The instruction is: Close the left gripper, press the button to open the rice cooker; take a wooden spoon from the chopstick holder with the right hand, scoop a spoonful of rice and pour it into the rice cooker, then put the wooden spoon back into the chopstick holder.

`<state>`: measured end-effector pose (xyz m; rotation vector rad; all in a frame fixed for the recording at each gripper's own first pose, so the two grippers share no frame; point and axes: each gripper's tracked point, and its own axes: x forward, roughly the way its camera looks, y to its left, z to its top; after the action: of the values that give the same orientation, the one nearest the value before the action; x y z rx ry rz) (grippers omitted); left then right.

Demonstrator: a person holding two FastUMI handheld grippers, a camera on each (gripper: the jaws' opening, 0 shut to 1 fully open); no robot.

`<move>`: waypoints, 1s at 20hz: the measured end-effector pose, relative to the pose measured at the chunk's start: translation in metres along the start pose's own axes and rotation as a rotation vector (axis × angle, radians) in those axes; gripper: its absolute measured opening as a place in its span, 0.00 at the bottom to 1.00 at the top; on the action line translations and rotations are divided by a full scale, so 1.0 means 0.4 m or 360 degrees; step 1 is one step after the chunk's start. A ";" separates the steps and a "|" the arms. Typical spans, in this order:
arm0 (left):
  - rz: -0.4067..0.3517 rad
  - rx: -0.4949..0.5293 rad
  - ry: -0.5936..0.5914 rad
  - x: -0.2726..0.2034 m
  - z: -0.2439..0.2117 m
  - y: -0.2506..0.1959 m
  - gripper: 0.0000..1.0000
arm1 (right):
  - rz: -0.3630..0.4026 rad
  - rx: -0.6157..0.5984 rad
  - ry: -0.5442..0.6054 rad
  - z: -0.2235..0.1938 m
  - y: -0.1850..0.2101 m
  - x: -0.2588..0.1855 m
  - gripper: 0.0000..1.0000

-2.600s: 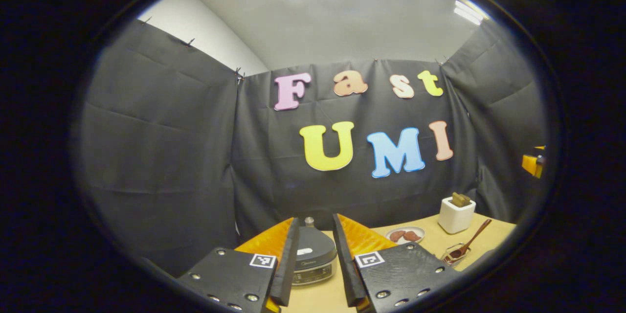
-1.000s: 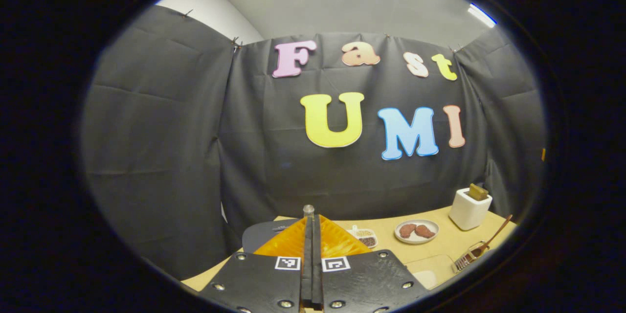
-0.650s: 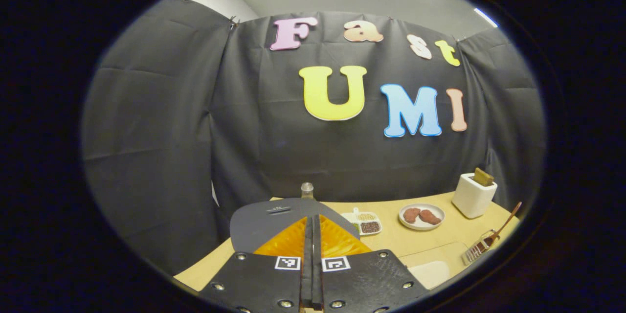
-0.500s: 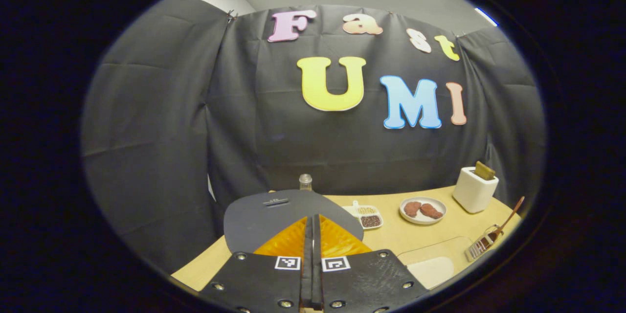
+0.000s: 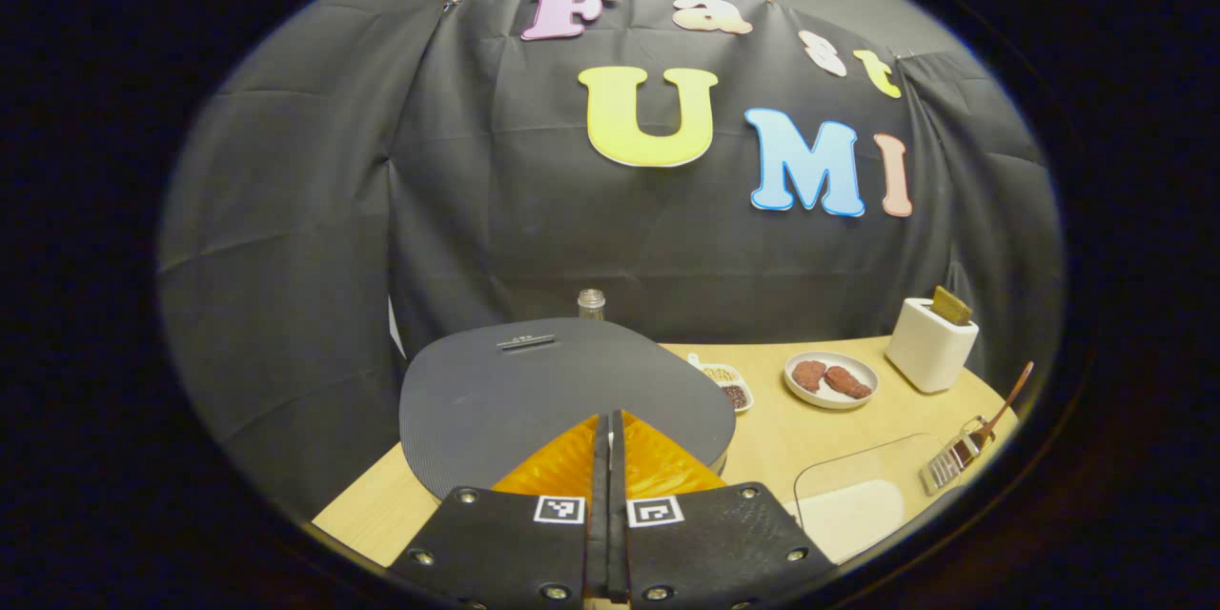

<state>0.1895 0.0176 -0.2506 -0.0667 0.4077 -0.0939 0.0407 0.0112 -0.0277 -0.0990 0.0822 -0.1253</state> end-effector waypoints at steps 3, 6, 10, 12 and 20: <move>0.0016 -0.0088 -0.0003 -0.004 -0.017 0.007 0.03 | 0.0005 -0.0005 0.0009 -0.006 0.005 0.001 0.99; 0.0054 0.0005 0.0009 0.002 -0.041 -0.002 0.02 | 0.0029 0.0015 0.0020 -0.014 0.018 -0.001 0.99; 0.0086 0.0070 -0.0047 -0.006 0.014 -0.006 0.02 | 0.0055 0.0028 -0.0012 -0.002 0.023 -0.008 0.99; 0.0083 0.0037 -0.0091 -0.021 0.061 0.001 0.01 | 0.0067 0.0035 -0.0017 -0.001 0.020 -0.007 0.97; 0.0171 0.0066 -0.0462 -0.147 0.348 0.035 0.01 | 0.0145 0.0107 -0.0013 -0.012 0.024 0.000 0.97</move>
<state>0.1925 0.0441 -0.1011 -0.0165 0.1184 0.0140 0.0413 0.0203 -0.0332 -0.0283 0.0741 -0.0368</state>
